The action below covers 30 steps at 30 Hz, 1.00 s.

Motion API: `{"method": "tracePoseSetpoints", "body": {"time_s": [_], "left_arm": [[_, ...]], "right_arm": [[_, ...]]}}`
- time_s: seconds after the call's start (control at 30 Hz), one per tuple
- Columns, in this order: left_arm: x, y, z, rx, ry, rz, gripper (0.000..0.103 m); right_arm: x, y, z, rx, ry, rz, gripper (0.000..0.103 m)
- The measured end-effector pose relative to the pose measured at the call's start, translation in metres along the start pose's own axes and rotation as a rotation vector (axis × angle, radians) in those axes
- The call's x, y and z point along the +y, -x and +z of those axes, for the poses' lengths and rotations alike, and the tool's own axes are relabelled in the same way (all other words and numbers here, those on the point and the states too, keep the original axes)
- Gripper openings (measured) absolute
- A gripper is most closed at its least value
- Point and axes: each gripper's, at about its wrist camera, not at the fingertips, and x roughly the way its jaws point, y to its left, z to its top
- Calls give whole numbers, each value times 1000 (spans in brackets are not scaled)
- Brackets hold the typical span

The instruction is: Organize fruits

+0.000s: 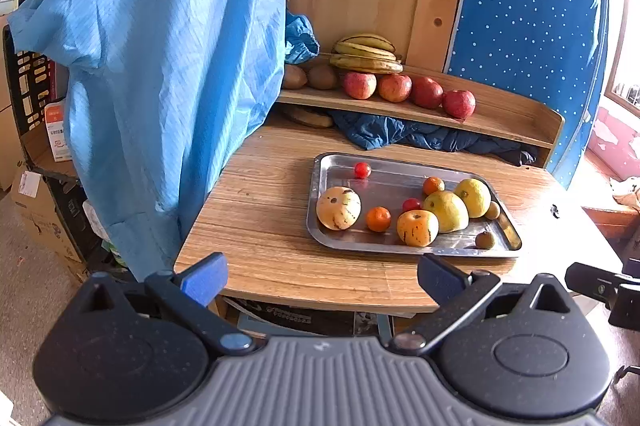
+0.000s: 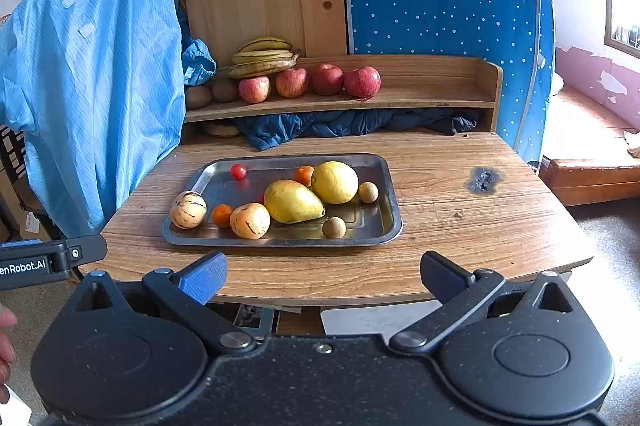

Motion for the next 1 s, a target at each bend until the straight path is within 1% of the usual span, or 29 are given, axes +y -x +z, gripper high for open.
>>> {"method": "tracePoseSetpoints", "body": {"time_s": [1.0], "left_arm": [[0,-9,3,8,1,-4,103]], "right_arm": [[-2,-8,2,13,-2,-11,102]]}}
